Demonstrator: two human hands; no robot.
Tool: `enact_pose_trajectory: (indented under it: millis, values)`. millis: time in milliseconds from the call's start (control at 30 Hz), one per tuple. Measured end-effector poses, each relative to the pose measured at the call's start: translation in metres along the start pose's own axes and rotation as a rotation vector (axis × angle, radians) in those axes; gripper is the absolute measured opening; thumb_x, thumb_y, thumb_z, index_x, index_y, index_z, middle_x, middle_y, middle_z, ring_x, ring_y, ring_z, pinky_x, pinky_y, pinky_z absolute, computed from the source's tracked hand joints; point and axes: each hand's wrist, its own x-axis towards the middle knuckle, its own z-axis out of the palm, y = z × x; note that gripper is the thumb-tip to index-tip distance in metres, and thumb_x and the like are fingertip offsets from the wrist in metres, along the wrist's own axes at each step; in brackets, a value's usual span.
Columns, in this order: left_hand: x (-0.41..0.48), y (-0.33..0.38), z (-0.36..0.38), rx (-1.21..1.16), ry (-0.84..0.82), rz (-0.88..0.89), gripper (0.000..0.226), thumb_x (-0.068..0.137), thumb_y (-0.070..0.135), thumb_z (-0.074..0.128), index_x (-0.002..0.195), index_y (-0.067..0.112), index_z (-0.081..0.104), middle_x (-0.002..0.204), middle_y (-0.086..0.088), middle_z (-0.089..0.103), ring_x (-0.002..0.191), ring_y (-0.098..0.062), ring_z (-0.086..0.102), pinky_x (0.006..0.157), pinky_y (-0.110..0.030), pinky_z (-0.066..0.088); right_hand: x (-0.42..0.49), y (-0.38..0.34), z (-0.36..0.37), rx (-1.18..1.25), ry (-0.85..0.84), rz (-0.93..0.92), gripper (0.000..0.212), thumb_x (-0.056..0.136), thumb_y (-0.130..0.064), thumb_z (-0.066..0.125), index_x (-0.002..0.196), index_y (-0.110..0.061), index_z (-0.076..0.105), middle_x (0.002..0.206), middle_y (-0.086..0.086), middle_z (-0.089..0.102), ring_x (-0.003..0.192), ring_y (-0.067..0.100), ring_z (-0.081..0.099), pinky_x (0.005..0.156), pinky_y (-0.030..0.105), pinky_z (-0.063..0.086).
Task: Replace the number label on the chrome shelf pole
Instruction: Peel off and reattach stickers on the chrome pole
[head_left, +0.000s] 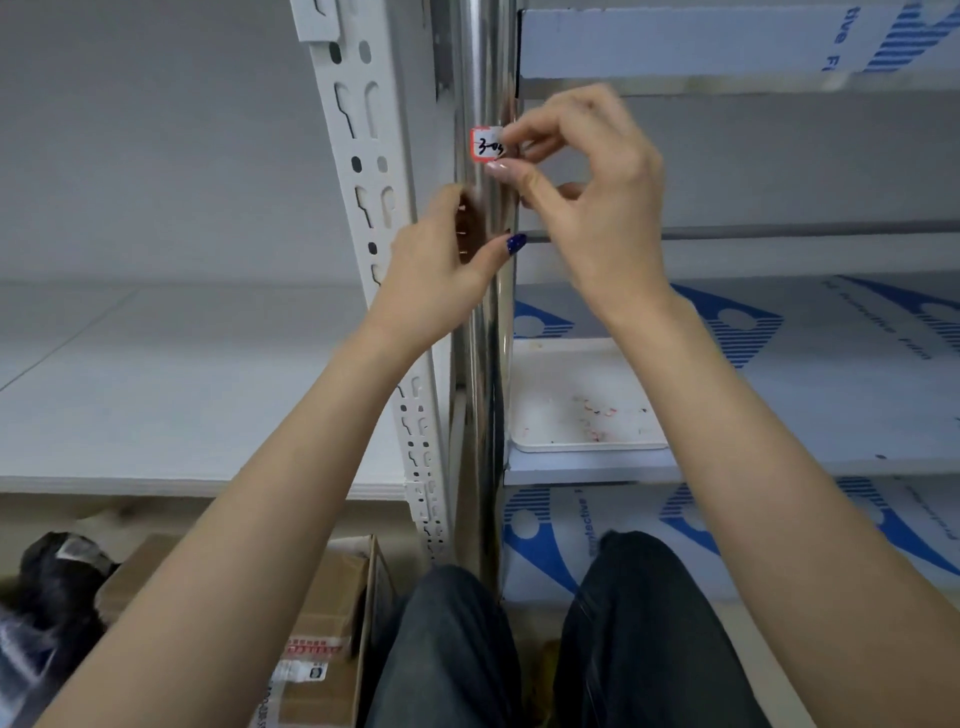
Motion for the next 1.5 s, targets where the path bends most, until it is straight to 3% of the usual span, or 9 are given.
enact_pose_trajectory:
  millis: [133, 300, 400, 633, 867, 1100, 1300, 1433, 1500]
  values:
    - [-0.002, -0.004, 0.003, -0.069, 0.028, 0.024, 0.032, 0.089, 0.026, 0.062, 0.112, 0.007, 0.052, 0.093, 0.001, 0.061, 0.088, -0.017, 0.062, 0.083, -0.030, 0.051, -0.001, 0.002, 0.002, -0.015, -0.002, -0.041, 0.012, 0.083, -0.013, 0.070, 0.090, -0.003, 0.069, 0.094, 0.001, 0.053, 0.082, 0.011, 0.061, 0.068, 0.025, 0.056]
    - [-0.002, -0.005, 0.004, -0.096, 0.032, 0.025, 0.035, 0.089, 0.026, 0.061, 0.117, 0.009, 0.052, 0.097, 0.000, 0.062, 0.090, -0.017, 0.062, 0.087, -0.032, 0.051, 0.001, 0.000, 0.004, -0.039, 0.019, -0.044, 0.012, 0.085, -0.014, 0.068, 0.088, -0.003, 0.070, 0.093, 0.000, 0.054, 0.082, 0.015, 0.063, 0.066, 0.030, 0.057]
    - [-0.003, -0.007, 0.004, -0.116, 0.040, 0.018, 0.033, 0.089, 0.027, 0.062, 0.115, 0.009, 0.052, 0.099, -0.004, 0.065, 0.092, -0.019, 0.063, 0.087, -0.035, 0.052, 0.001, -0.001, 0.006, -0.057, 0.033, -0.045, 0.011, 0.086, -0.012, 0.066, 0.088, -0.002, 0.069, 0.091, 0.000, 0.052, 0.081, 0.014, 0.060, 0.065, 0.030, 0.056]
    - [-0.003, -0.006, 0.004, -0.120, 0.037, 0.006, 0.026, 0.089, 0.025, 0.062, 0.108, 0.011, 0.052, 0.092, 0.000, 0.063, 0.086, -0.017, 0.062, 0.080, -0.025, 0.051, 0.002, 0.000, 0.009, -0.104, 0.030, 0.002, 0.009, 0.087, -0.009, 0.063, 0.087, 0.000, 0.066, 0.090, 0.013, 0.060, 0.081, 0.007, 0.053, 0.064, 0.026, 0.054]
    - [-0.004, -0.005, 0.004, -0.107, 0.026, 0.014, 0.021, 0.091, 0.025, 0.060, 0.104, 0.013, 0.049, 0.088, 0.001, 0.060, 0.084, -0.018, 0.061, 0.081, -0.028, 0.051, 0.002, 0.000, 0.012, -0.084, 0.057, 0.026, 0.011, 0.086, -0.008, 0.062, 0.085, 0.003, 0.065, 0.088, 0.016, 0.061, 0.082, -0.002, 0.046, 0.071, 0.003, 0.038]
    - [-0.004, -0.005, 0.004, -0.099, 0.033, 0.019, 0.023, 0.091, 0.024, 0.060, 0.107, 0.011, 0.050, 0.085, 0.004, 0.057, 0.079, -0.014, 0.056, 0.076, -0.022, 0.048, 0.001, -0.001, 0.016, -0.048, 0.099, 0.103, 0.014, 0.087, -0.011, 0.062, 0.084, 0.003, 0.064, 0.087, 0.013, 0.062, 0.076, -0.008, 0.047, 0.069, 0.006, 0.038]
    - [-0.004, -0.005, 0.004, -0.109, 0.023, 0.017, 0.026, 0.092, 0.024, 0.059, 0.109, 0.008, 0.050, 0.086, 0.002, 0.057, 0.079, -0.015, 0.055, 0.077, -0.022, 0.048, -0.002, -0.003, 0.017, 0.004, 0.100, 0.198, 0.016, 0.088, -0.015, 0.061, 0.087, 0.000, 0.065, 0.088, -0.002, 0.056, 0.077, -0.005, 0.051, 0.071, 0.007, 0.041]
    - [-0.003, -0.006, 0.005, -0.097, 0.019, 0.013, 0.021, 0.092, 0.024, 0.059, 0.105, 0.012, 0.048, 0.080, 0.007, 0.054, 0.072, -0.007, 0.053, 0.068, -0.012, 0.044, -0.004, -0.005, 0.019, 0.066, 0.097, 0.290, 0.016, 0.089, -0.019, 0.060, 0.088, -0.004, 0.065, 0.087, -0.002, 0.060, 0.077, -0.001, 0.054, 0.072, 0.012, 0.044]
    - [-0.003, -0.007, 0.005, -0.097, 0.022, 0.013, 0.021, 0.092, 0.024, 0.059, 0.105, 0.012, 0.049, 0.082, 0.004, 0.056, 0.074, -0.012, 0.054, 0.069, -0.017, 0.046, -0.004, -0.006, 0.020, 0.105, 0.098, 0.349, 0.015, 0.090, -0.021, 0.060, 0.089, -0.007, 0.065, 0.086, -0.001, 0.063, 0.076, 0.001, 0.056, 0.071, 0.013, 0.044]
